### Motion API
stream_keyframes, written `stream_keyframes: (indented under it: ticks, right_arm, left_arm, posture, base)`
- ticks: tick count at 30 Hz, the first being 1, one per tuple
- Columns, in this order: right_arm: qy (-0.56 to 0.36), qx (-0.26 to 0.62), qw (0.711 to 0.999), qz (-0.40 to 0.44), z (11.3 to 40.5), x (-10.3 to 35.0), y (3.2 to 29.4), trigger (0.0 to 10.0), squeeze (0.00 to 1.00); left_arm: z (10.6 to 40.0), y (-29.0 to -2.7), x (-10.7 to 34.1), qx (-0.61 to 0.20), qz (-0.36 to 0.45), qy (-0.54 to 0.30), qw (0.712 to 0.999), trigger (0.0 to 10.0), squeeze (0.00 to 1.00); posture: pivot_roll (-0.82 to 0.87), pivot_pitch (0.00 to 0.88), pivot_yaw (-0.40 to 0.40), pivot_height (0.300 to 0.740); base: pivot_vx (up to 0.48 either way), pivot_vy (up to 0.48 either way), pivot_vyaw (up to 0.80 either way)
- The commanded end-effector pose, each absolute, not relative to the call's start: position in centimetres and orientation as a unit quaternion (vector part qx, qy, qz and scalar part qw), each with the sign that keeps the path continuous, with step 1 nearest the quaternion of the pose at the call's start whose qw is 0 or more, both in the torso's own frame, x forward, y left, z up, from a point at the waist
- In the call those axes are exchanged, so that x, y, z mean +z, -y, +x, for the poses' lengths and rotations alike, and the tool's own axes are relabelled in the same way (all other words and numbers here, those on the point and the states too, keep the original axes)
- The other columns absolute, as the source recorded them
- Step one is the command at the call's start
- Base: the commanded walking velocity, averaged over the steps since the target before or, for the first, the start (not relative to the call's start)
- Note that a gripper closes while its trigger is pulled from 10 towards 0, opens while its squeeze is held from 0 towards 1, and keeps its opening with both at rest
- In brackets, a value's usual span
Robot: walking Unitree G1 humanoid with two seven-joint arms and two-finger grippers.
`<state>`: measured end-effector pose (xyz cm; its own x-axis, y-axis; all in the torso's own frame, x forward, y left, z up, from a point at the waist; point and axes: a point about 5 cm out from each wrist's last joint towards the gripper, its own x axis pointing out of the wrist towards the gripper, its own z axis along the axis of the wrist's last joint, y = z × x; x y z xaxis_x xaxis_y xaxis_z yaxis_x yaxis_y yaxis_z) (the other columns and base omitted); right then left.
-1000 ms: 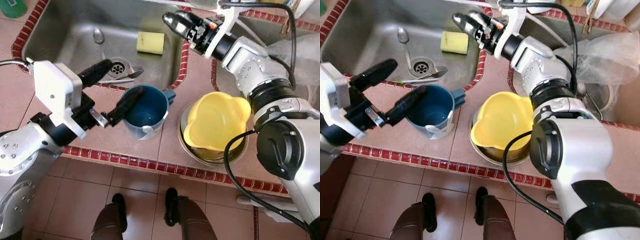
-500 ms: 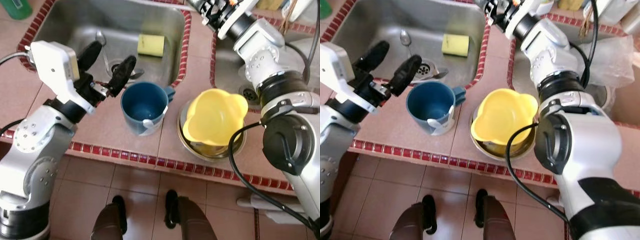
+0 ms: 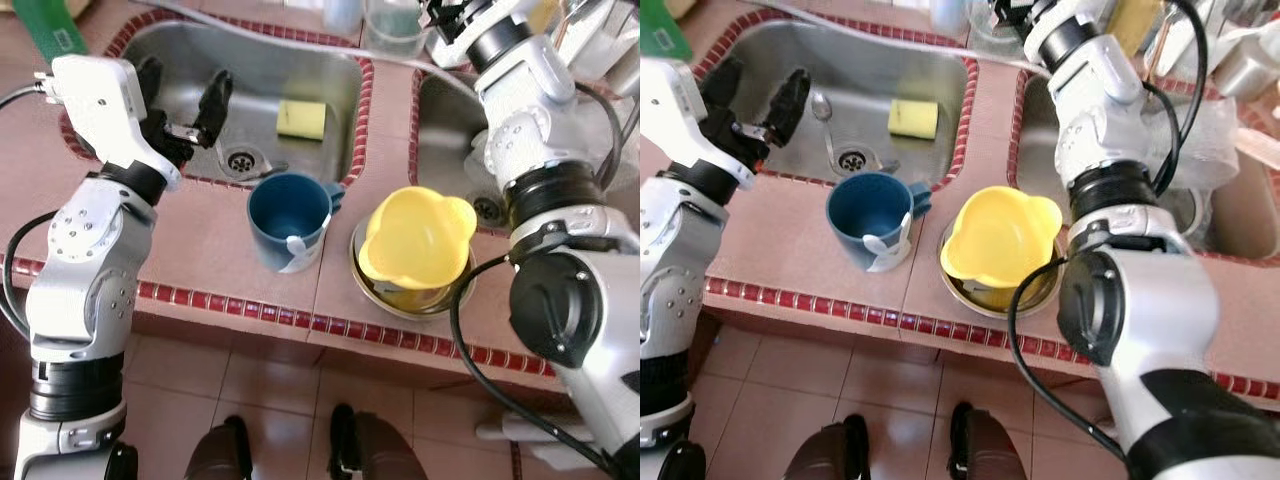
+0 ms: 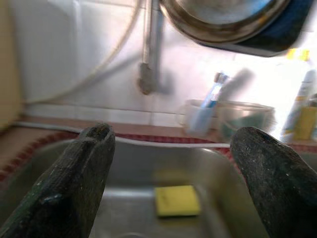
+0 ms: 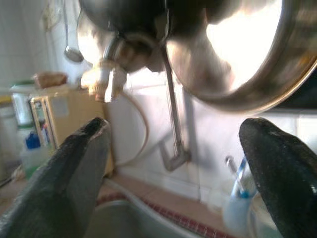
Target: Kitchen organization
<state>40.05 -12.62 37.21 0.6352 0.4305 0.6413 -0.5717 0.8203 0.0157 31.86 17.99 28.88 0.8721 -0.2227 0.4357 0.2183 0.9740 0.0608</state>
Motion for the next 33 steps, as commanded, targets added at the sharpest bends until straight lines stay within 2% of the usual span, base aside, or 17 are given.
stream_keyframes:
  ticks: [1,3,4,6,7,18,24,28,33]
  right_arm:
    - [0.346,0.259,0.896,0.102,39.5,37.6,13.0,10.0,1.0]
    - [0.346,0.25,0.898,0.109,39.3,37.0,13.0,10.0,1.0]
    - [0.34,0.24,0.903,0.109,39.1,35.9,13.1,10.0,0.87]
    - [0.337,0.237,0.905,0.107,39.0,35.6,13.1,10.0,0.87]
    - [0.33,0.22,0.912,0.105,38.7,34.6,13.3,10.0,0.0]
    - [0.292,0.16,0.937,0.11,36.1,29.5,13.8,10.0,0.0]
    - [0.279,0.143,0.944,0.104,35.0,28.2,13.7,10.0,0.0]
    - [0.248,0.123,0.957,0.092,33.4,25.2,12.5,10.0,0.0]
    - [0.224,0.105,0.965,0.085,32.9,23.6,12.2,10.0,0.0]
  left_arm:
    - [32.2,-18.5,28.8,-0.086,0.03,0.223,0.971,10.0,0.0]
    - [32.5,-18.9,28.4,-0.069,0.028,0.215,0.974,10.0,0.0]
    - [32.8,-19.5,27.8,-0.046,0.031,0.201,0.978,10.0,0.0]
    - [32.9,-19.6,27.6,-0.038,0.033,0.195,0.979,10.0,0.0]
    - [33.1,-19.8,27.3,-0.027,0.037,0.19,0.981,10.0,0.0]
    - [33.5,-19.2,25.3,-0.007,0.036,0.167,0.985,10.0,0.0]
    - [33.3,-18.8,24.6,-0.006,0.038,0.167,0.985,10.0,0.0]
    - [32.4,-18.6,22.7,-0.004,0.03,0.152,0.988,10.0,0.0]
    - [31.9,-18.8,21.1,-0.005,0.029,0.136,0.99,10.0,0.0]
  posture:
    - [0.03,0.085,-0.062,0.74]
    - [0.02,0.083,-0.059,0.74]
    - [0.02,0.076,-0.054,0.74]
    - [0.02,0.076,-0.054,0.74]
    - [0.02,0.076,-0.054,0.74]
    - [-0.01,0.053,-0.013,0.74]
    - [-0.01,0.043,-0.008,0.74]
    - [-0.03,0.015,-0.002,0.74]
    - [-0.05,0.002,-0.003,0.74]
  base:
    - [0.0,0.0,0.0]
    - [0.0,0.0,0.0]
    - [0.0,0.0,0.0]
    - [0.0,0.0,0.0]
    - [0.0,0.0,0.0]
    - [0.0,0.0,0.0]
    - [0.0,0.0,0.0]
    - [0.0,0.0,0.0]
    - [0.0,0.0,0.0]
